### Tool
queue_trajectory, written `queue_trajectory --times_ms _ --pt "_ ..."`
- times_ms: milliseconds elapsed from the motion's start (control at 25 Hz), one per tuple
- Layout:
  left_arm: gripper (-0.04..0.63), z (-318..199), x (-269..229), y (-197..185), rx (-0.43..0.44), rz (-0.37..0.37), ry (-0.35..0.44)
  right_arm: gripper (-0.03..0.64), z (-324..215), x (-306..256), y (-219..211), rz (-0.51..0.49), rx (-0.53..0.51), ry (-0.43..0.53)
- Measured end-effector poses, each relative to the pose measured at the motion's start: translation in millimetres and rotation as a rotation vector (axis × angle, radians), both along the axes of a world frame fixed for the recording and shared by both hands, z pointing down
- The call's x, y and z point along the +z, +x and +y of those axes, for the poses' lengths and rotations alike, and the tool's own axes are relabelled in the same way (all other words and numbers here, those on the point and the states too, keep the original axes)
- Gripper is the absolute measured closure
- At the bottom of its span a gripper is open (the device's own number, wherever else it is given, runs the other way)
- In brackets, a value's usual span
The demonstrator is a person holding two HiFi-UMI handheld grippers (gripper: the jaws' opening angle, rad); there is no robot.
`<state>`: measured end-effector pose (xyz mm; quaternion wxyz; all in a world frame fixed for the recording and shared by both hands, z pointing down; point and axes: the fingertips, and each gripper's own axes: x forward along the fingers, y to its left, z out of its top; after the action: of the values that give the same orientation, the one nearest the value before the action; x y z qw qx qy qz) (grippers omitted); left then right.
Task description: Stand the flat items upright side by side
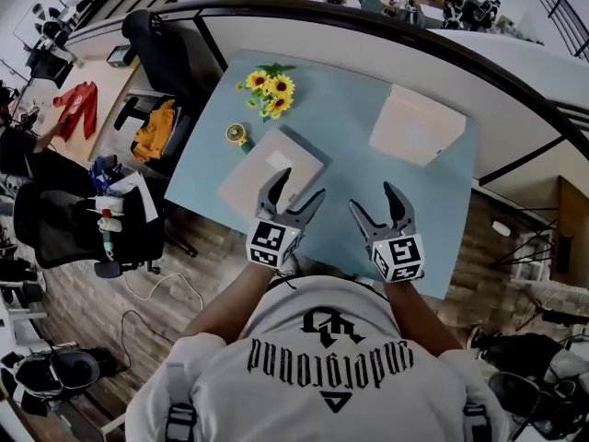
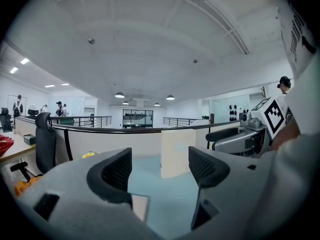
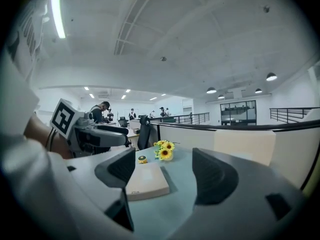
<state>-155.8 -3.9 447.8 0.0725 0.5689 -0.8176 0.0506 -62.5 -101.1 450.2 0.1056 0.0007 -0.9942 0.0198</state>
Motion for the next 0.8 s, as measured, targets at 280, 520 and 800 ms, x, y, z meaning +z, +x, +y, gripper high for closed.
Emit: queue_trajectory --times_ms 280,520,800 --pt "0.23 51.7 1.5 -50.6 0.081 0.007 -0.008 0.259 54.4 1.4 -42.3 0.01 0.083 -0.017" --pt "0.23 67.3 11.0 -65.5 0.155 0.02 -0.024 0.259 82.8 15.2 -57.7 0.012 0.155 -0.061" --pt "0.23 54.1 20.8 -62.8 0.21 0.016 -0.048 0.261 84.3 24.1 -56.7 0.035 0.172 -0.086"
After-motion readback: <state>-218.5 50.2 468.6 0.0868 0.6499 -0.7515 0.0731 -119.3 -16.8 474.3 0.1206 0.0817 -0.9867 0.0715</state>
